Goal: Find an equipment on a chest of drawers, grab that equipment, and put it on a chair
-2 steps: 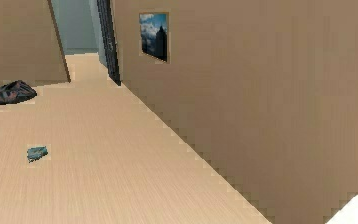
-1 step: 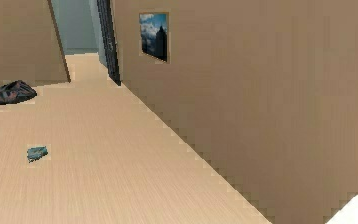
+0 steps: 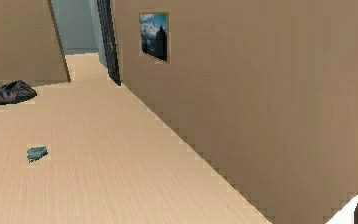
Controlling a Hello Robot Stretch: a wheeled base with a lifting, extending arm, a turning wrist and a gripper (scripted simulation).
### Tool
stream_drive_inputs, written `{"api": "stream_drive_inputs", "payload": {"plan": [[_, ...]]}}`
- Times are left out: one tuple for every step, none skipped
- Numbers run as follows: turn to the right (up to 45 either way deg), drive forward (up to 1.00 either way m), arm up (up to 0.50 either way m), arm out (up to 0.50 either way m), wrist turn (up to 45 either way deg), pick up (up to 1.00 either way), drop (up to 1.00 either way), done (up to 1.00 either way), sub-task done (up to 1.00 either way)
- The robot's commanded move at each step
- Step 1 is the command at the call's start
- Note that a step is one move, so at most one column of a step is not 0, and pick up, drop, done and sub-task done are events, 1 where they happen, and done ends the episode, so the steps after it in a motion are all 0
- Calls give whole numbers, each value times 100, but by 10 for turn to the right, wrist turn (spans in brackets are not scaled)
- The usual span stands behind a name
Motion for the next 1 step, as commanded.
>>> {"api": "stream_drive_inputs", "payload": {"plan": [[0, 0, 0, 0, -120, 0, 0, 0, 0]]}}
